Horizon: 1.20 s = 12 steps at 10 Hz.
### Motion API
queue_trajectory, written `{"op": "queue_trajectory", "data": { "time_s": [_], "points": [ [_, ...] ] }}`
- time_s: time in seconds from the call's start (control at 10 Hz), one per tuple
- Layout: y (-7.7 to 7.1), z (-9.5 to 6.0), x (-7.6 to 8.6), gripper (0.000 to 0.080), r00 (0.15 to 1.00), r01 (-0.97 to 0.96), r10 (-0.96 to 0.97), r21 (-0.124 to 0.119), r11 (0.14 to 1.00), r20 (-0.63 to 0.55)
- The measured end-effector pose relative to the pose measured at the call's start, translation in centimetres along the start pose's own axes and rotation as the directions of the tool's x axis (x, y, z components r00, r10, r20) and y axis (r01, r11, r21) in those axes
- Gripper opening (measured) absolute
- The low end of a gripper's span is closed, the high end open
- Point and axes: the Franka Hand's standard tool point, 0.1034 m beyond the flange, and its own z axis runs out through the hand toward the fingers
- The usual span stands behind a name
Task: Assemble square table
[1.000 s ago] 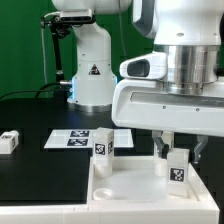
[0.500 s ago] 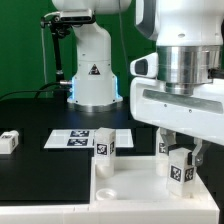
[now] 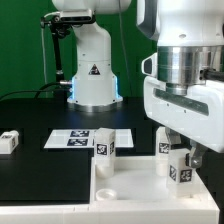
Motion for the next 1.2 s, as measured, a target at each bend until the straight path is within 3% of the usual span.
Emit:
{"op": "queue_trajectory", "data": {
  "time_s": [0.1,0.2,0.3,0.7,1.2],
  "points": [
    [0.0,0.0,-0.01,0.0494,0.999,0.042,-0.042,0.001,0.999,0.0],
    [-0.05,0.01,-0.27,0.0494,0.997,0.079,-0.079,0.004,0.997,0.001],
    [-0.09,0.05,-0.55,0.0615,0.992,0.126,-0.126,0.005,0.992,0.0],
    [-0.06,0.04,-0.27,0.0648,0.911,0.413,-0.413,0.004,0.911,-0.004],
    [-0.16,0.07,0.41,0.0649,0.583,0.812,-0.812,0.001,0.583,-0.017]
  ]
}}
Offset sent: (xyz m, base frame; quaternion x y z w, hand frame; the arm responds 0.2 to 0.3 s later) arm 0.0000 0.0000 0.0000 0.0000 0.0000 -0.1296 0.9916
